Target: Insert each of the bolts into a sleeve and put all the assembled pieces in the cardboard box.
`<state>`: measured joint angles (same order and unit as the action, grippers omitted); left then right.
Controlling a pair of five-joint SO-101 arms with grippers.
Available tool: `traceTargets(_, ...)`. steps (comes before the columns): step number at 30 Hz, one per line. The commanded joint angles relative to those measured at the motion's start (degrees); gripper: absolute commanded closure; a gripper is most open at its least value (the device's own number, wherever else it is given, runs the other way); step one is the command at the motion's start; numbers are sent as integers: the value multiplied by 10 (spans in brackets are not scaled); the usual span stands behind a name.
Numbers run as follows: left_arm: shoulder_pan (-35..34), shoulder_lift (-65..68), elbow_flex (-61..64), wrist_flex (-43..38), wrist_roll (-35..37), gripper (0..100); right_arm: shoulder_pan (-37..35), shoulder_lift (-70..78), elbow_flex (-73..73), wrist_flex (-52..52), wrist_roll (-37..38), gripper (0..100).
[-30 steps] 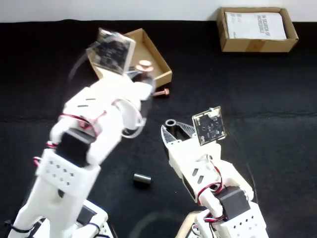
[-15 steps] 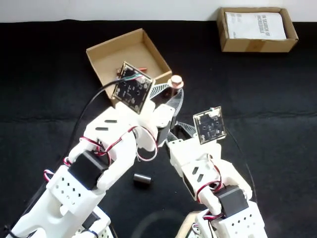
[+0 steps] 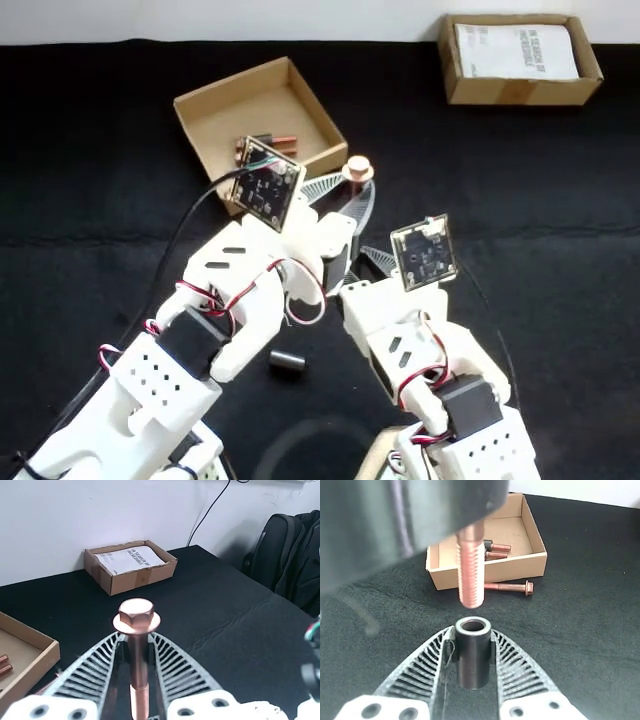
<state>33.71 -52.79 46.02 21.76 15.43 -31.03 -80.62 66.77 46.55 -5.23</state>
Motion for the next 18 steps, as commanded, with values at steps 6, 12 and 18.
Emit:
traceTargets(6, 4, -15, 0, 18, 9, 991, 7, -7, -24, -13, 1, 991)
traceTargets(12, 1, -16, 35, 20, 57, 991, 7, -7, -24, -13, 1, 991)
traceTargets(18, 0, -16, 37, 21, 57, 991, 7, -8, -24, -13, 1, 991)
